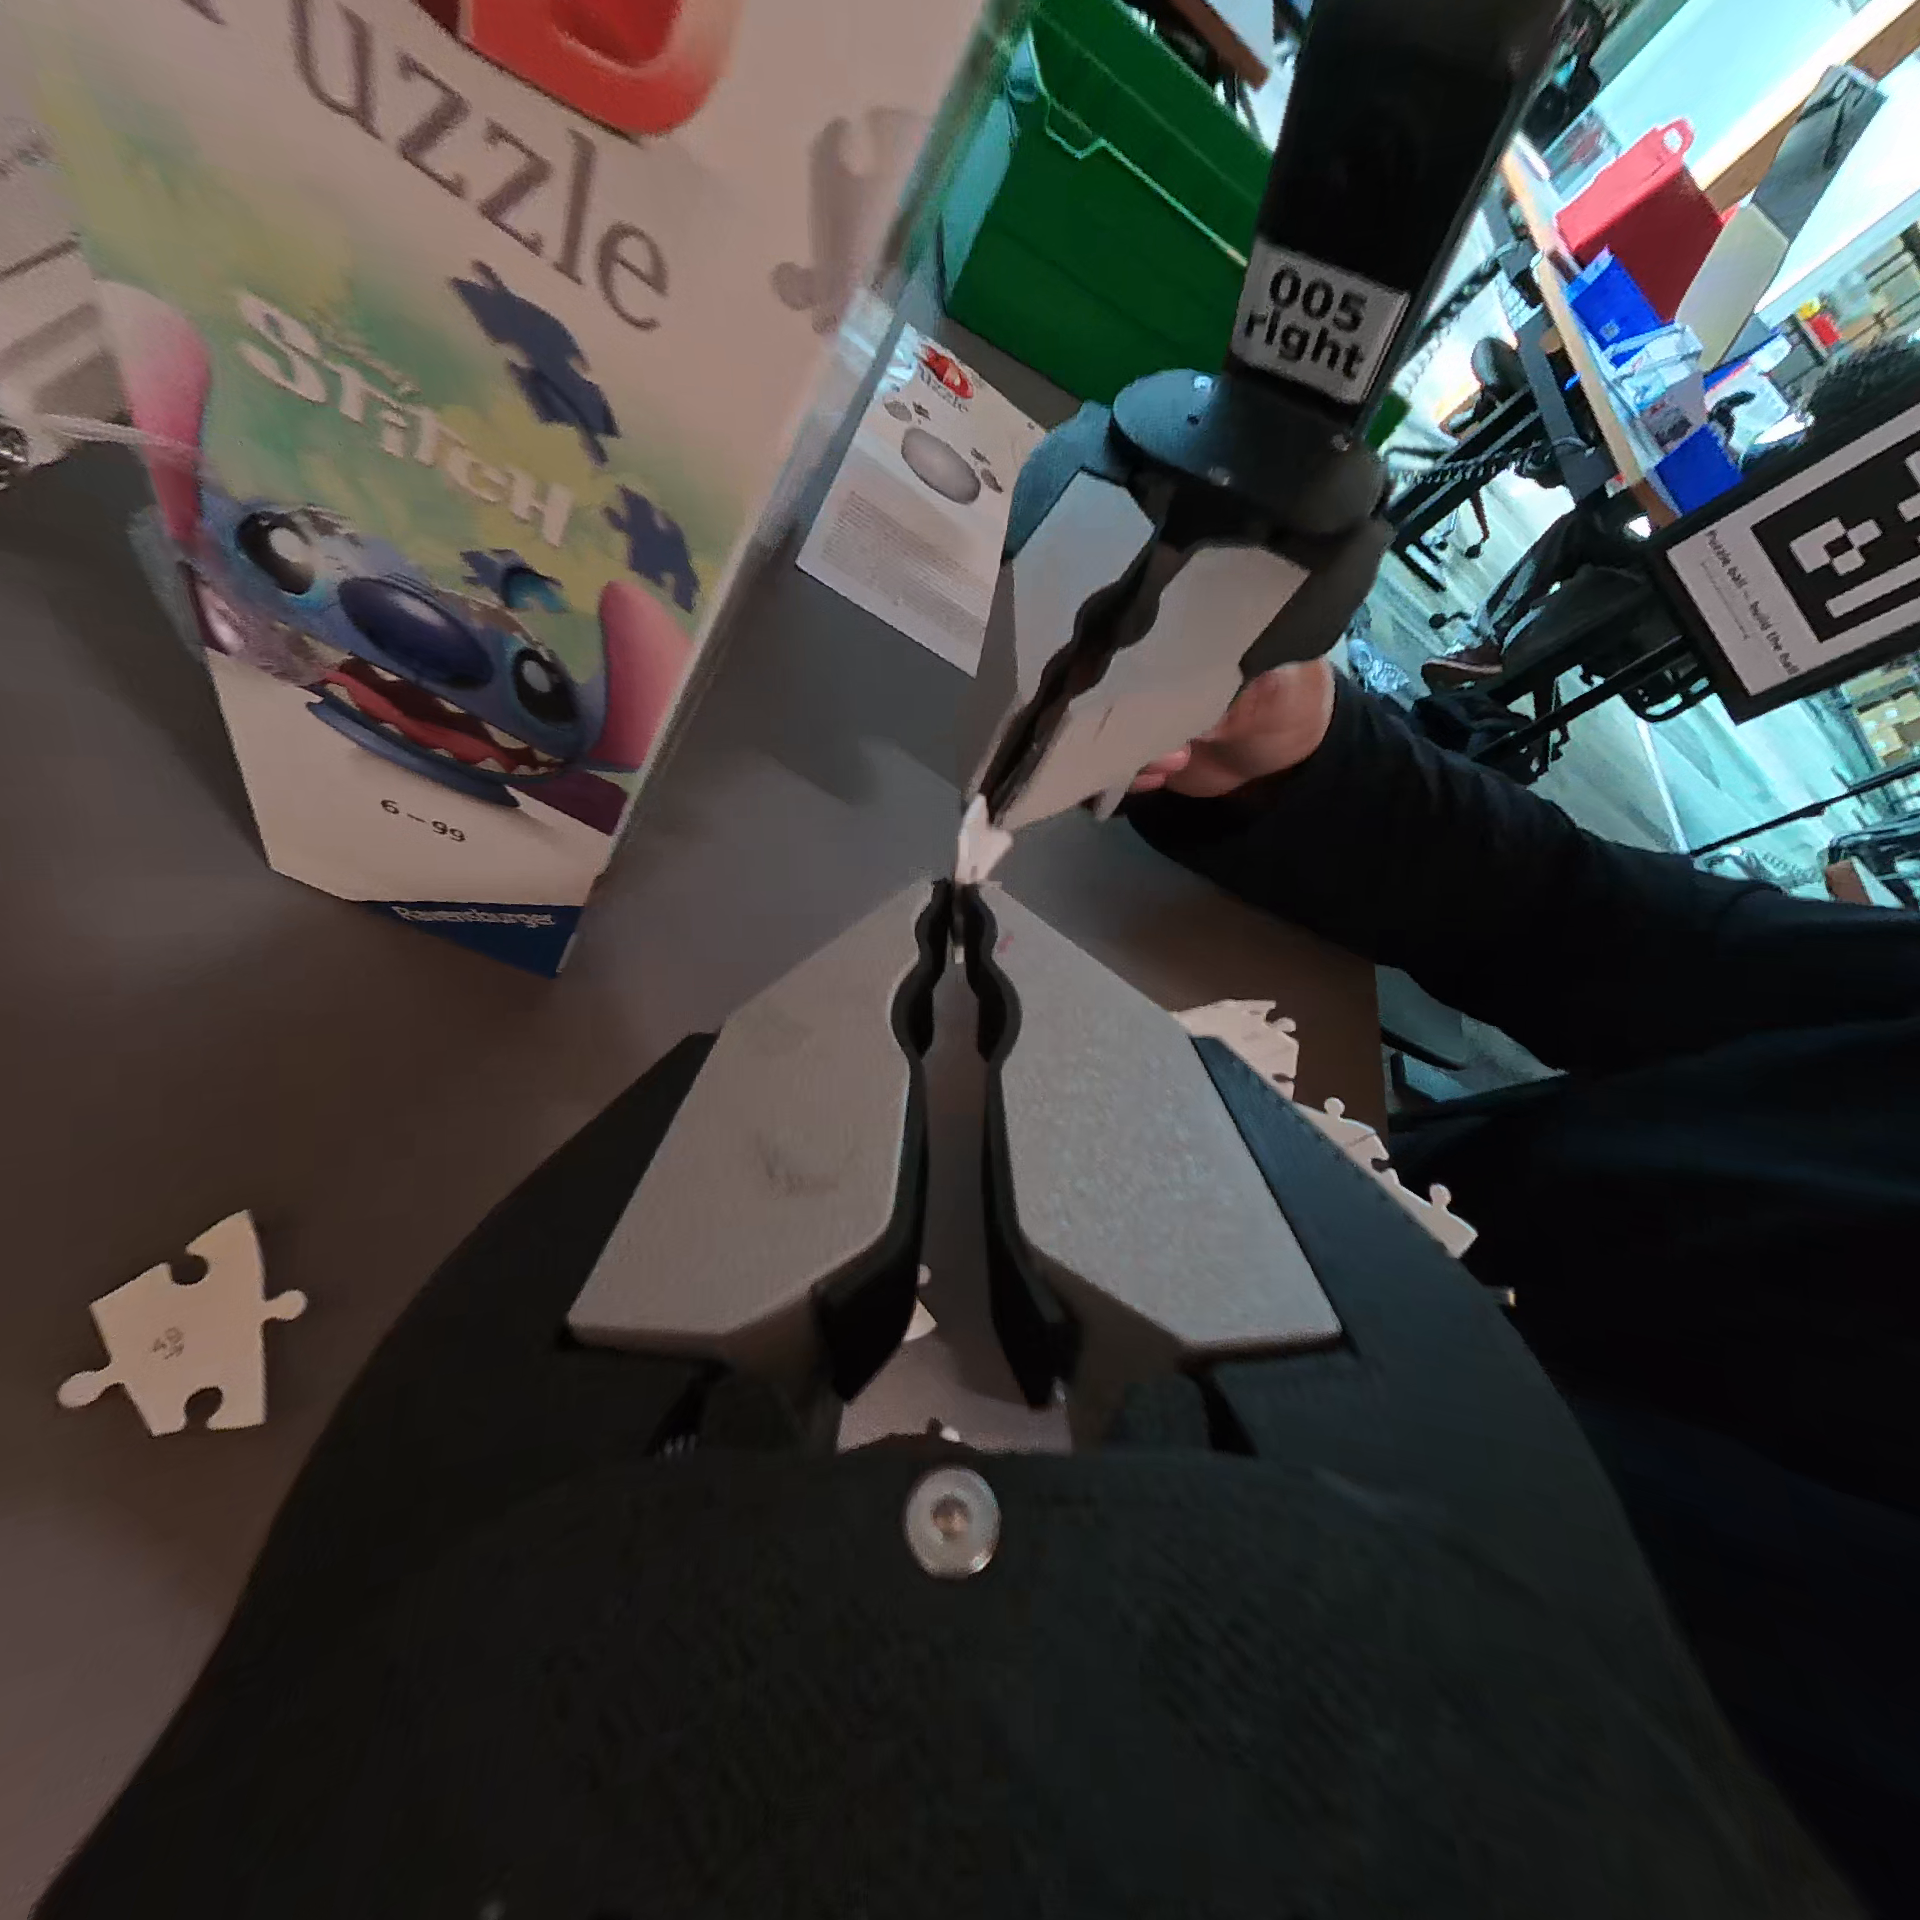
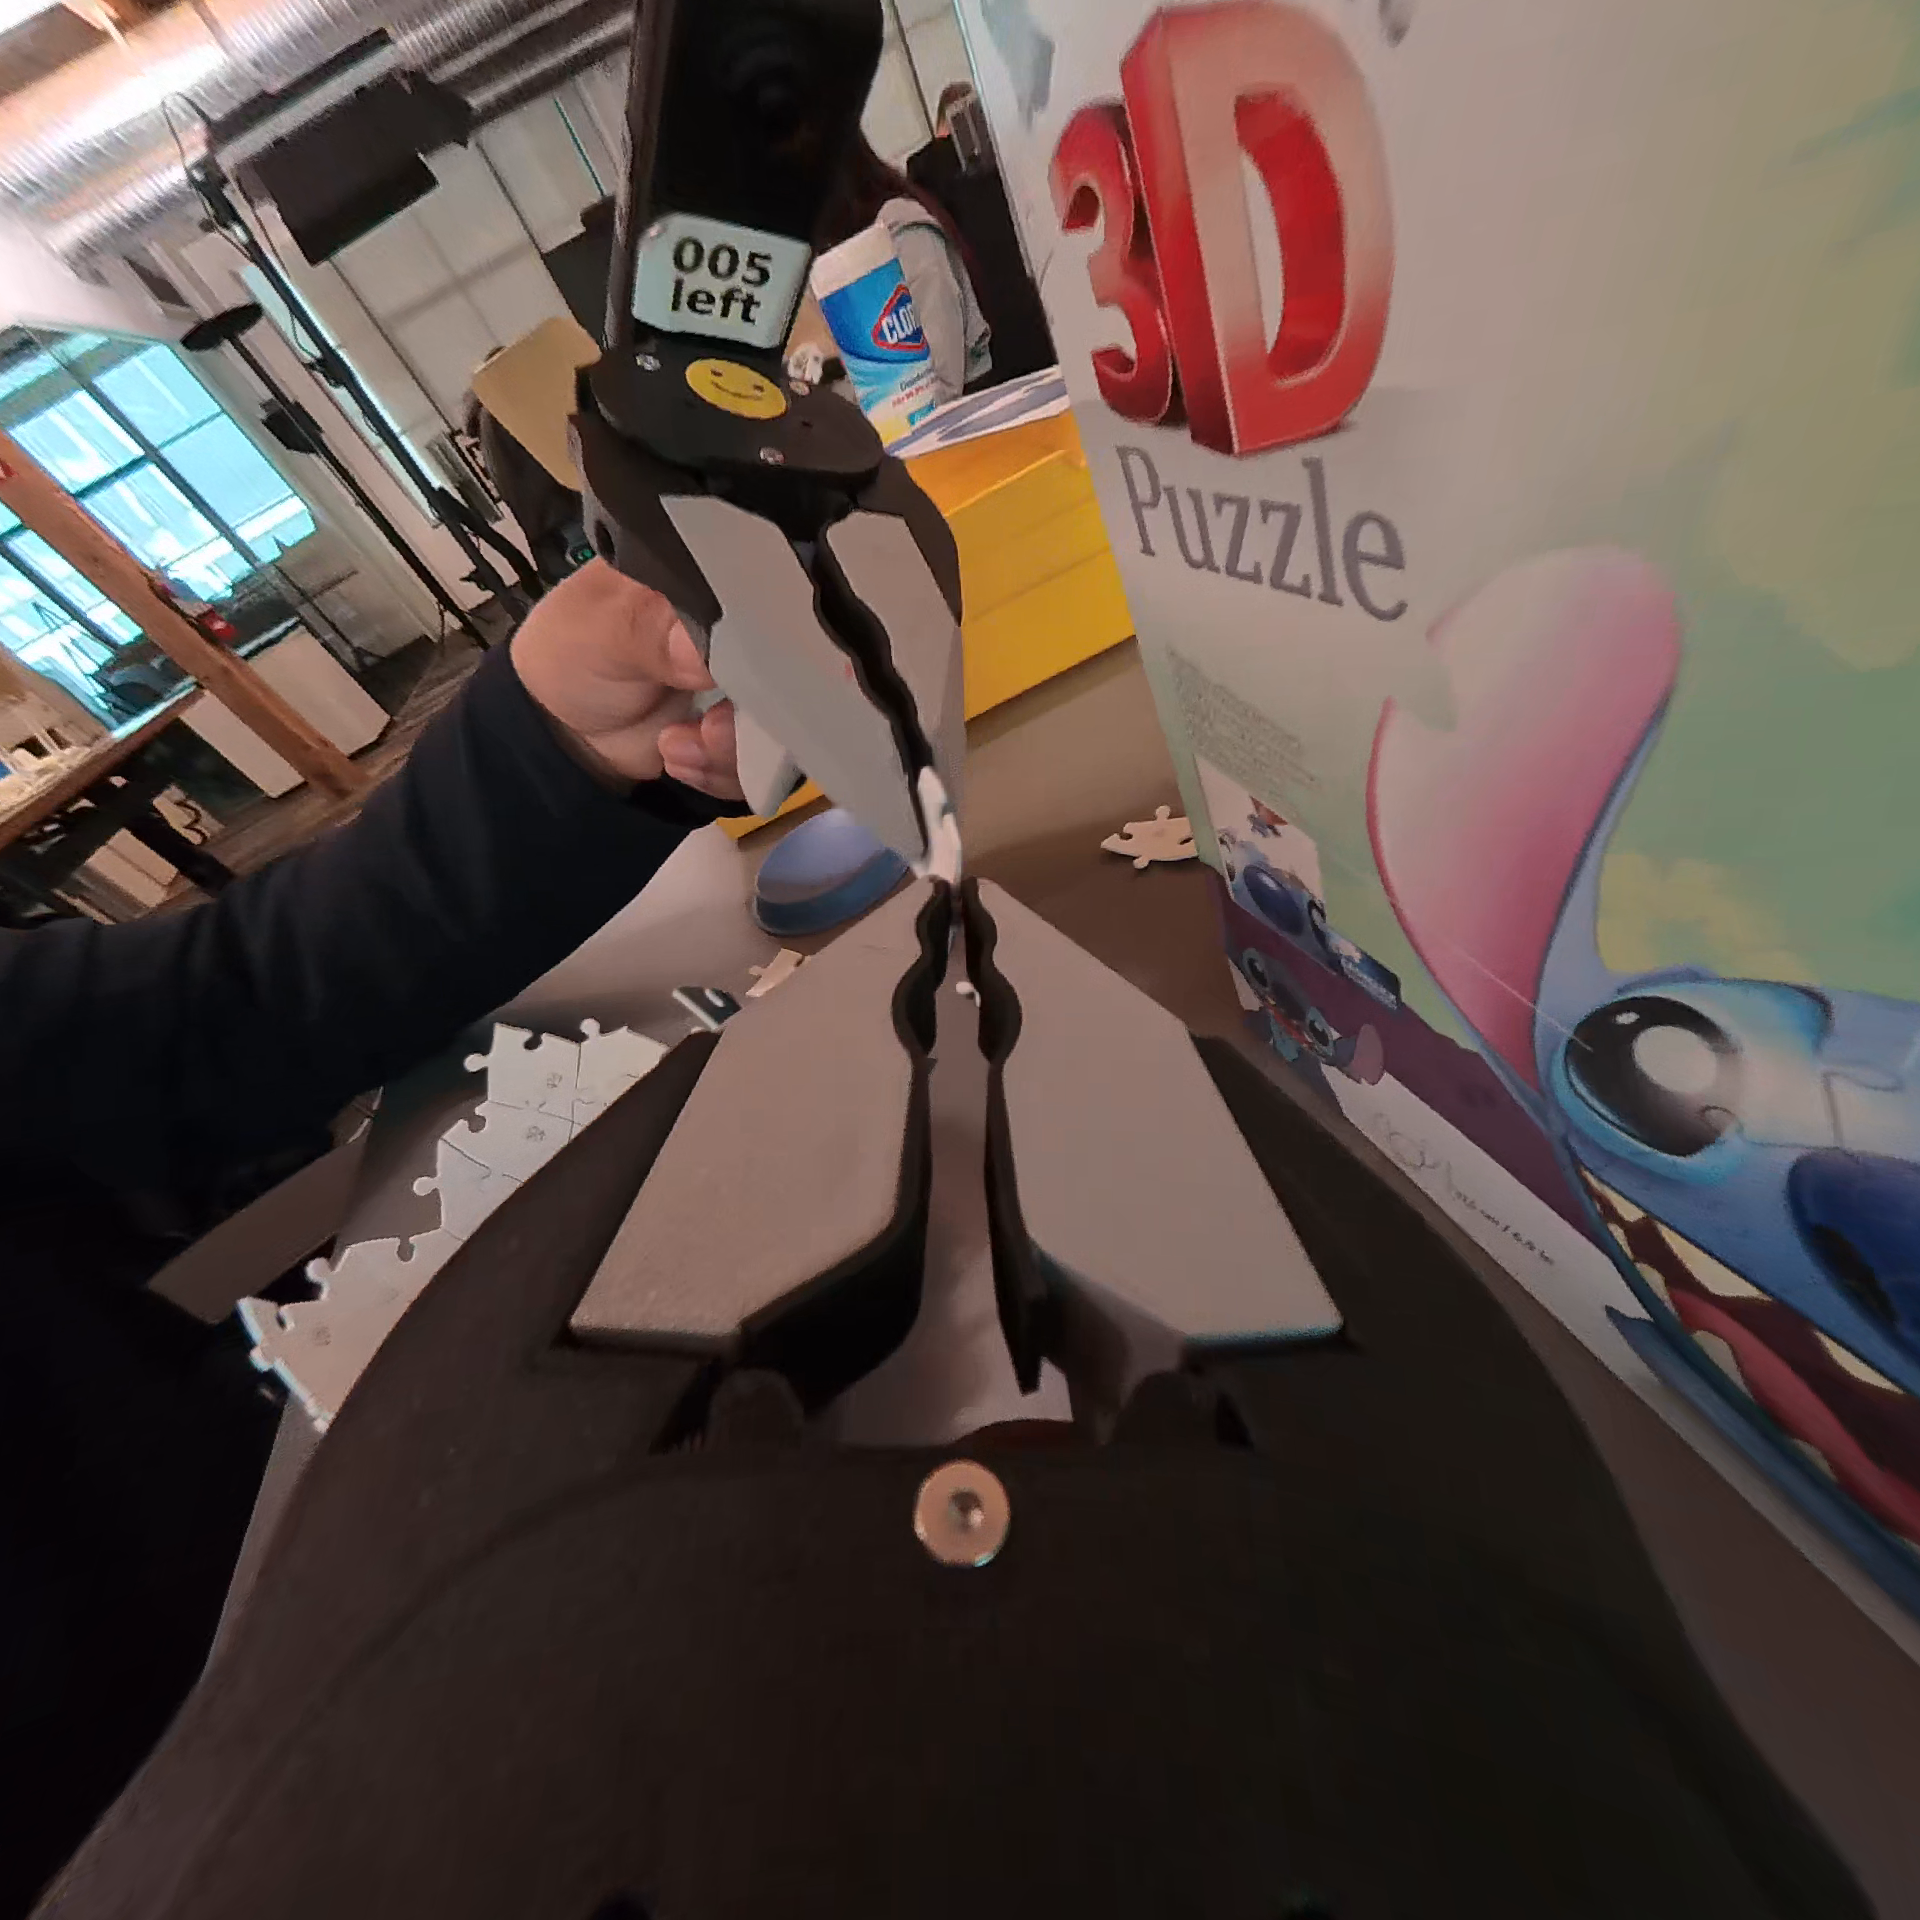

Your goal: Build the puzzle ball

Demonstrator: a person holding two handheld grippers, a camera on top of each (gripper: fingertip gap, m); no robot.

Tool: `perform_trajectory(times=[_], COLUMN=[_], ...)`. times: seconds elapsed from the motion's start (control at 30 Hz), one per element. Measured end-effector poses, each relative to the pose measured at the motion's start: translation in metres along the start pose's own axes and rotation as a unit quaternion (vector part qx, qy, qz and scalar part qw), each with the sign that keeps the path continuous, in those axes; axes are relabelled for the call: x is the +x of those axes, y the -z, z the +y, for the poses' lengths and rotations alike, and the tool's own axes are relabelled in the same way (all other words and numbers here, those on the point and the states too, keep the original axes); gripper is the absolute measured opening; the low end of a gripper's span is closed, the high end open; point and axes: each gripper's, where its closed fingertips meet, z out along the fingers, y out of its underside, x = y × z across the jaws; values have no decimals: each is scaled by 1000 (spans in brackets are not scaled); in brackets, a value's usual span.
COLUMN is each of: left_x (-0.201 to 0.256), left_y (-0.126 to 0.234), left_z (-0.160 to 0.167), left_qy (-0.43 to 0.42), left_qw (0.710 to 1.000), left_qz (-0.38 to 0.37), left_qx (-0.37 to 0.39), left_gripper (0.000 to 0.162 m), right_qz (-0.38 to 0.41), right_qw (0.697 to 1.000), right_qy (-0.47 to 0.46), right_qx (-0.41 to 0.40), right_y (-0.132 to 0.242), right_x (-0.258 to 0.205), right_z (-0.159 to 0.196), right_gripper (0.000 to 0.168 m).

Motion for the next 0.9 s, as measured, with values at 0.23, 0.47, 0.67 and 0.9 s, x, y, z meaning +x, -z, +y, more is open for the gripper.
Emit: perform_trajectory(times=[0.23,0.47,0.67,0.9], left_x=[0,0,6,8], left_y=[-13,-2,4,1], left_z=[18,11,7,24], left_qy=[-22,-27,-33,-58], left_qw=[998,999,999,993], left_qz=[-22,-24,-21,-44], left_qx=[-58,-41,-36,-95], left_gripper=[0,0,0,0], right_qz=[25,10,-22,-29], right_qw=[999,999,998,998], right_qy=[33,37,25,31], right_qx=[-23,-34,-51,-55], right_y=[0,-1,-3,-4], right_x=[1,-3,-10,-15], right_z=[4,8,14,15], right_gripper=[0,0,0,12])
